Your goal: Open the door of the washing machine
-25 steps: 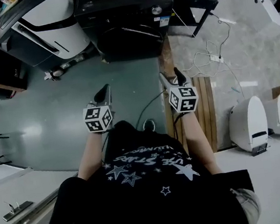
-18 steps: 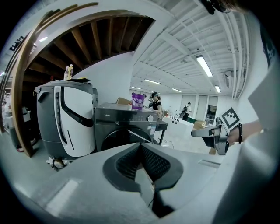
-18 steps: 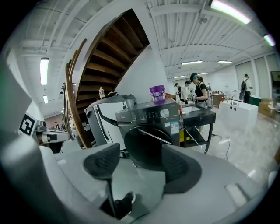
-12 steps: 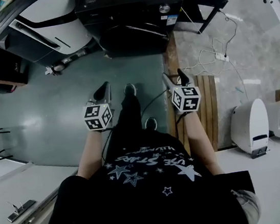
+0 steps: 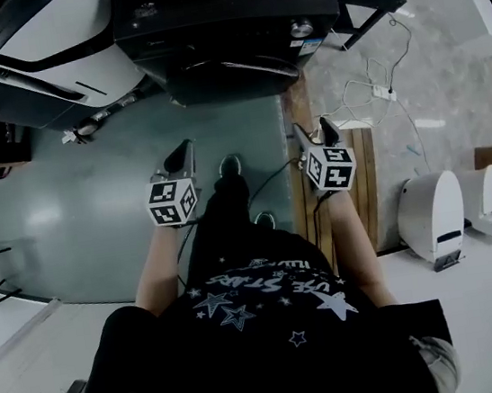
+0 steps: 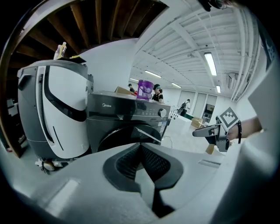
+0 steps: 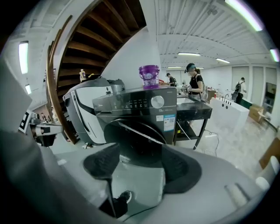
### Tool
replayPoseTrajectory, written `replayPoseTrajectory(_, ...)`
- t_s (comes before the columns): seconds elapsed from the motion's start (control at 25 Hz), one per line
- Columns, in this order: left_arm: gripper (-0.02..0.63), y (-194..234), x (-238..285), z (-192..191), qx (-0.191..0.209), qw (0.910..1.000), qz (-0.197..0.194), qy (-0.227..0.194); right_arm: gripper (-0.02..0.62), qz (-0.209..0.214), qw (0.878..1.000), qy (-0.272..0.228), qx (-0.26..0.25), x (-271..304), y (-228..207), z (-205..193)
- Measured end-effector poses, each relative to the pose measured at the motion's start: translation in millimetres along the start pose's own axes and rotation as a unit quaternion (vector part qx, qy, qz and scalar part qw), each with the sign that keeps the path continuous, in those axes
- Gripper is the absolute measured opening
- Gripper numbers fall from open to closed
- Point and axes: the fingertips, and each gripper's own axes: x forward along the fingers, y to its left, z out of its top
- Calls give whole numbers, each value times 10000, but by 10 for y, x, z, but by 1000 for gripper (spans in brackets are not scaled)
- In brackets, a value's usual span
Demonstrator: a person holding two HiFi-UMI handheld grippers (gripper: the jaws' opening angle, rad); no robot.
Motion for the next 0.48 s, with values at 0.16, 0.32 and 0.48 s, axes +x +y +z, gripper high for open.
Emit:
replayPoseTrajectory(0.16, 11, 235, 516, 149, 182, 9992, -263, 227, 302, -145, 9998, 93, 78, 513, -95, 240)
replayPoseTrajectory(0.32, 11, 334, 903, 228, 293, 9977, -467, 397, 302, -228, 9993, 304, 43, 853, -133, 324)
replayPoseTrajectory(0.48, 11, 354, 1202, 230, 331, 9958, -672, 527, 302, -364, 9979, 535, -67, 1100, -178, 305)
